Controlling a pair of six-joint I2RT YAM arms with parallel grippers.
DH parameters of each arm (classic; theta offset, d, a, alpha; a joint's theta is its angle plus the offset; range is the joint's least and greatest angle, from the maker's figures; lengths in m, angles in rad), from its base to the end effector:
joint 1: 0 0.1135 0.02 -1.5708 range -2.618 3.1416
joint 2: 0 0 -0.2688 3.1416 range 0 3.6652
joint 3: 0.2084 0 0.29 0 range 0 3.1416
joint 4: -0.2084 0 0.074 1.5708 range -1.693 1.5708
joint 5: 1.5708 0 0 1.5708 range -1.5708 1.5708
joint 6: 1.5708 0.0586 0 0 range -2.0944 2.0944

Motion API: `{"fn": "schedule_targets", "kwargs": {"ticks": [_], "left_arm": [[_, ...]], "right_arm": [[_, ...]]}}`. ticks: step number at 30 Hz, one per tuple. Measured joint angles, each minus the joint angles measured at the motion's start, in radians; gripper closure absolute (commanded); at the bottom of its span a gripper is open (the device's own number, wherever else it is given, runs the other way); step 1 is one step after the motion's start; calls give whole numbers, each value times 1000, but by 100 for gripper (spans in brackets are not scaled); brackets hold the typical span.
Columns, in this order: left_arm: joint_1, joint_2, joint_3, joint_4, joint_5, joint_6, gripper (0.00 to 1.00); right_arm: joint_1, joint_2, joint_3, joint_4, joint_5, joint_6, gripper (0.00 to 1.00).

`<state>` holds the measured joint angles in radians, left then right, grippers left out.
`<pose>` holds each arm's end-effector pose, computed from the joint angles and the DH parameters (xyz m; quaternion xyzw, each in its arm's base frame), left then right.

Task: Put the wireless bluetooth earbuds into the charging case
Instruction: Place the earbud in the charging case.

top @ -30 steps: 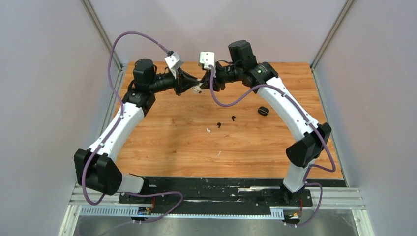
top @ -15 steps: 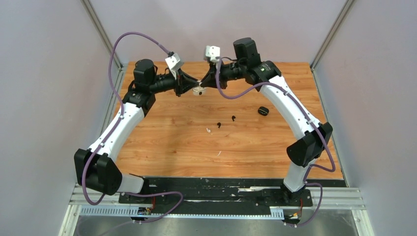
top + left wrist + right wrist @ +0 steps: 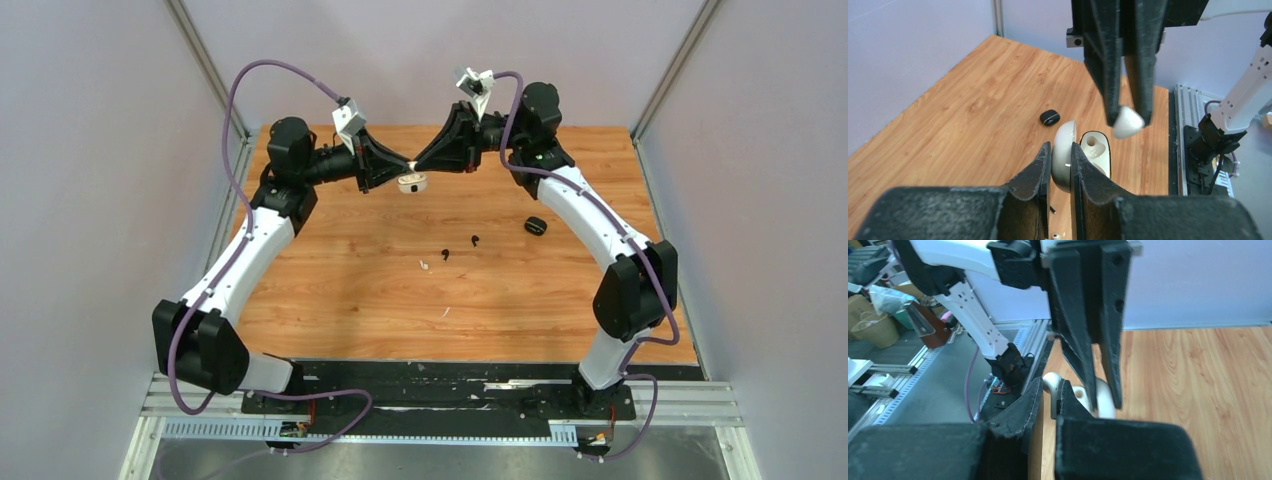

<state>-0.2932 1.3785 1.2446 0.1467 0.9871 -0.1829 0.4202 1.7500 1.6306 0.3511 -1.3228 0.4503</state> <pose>0.3344 -0.1520 0.4003 0.3707 0.5992 -0.4712 0.5305 0.3811 0.2325 0.4241 -0.4742 0.4970 0.6066 0.4003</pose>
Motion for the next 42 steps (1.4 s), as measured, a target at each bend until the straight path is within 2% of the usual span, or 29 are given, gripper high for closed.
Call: {"fn": "schedule_targets", "kwargs": {"ticks": [6,12,24,42], "left_arm": [[0,22,6,46,-1,-56,100],[0,47,47,89,-29,-136,100],[2,47,108,152,-46,-249,100],[22,47,108,156,-53,-261,100]], "right_arm": [[27,15,61,124,-14,125,100],[35,24,72,161,6,162,100],[36,43,100,137,106,163,100],[-5,44,109,103,125,150,100]]}}
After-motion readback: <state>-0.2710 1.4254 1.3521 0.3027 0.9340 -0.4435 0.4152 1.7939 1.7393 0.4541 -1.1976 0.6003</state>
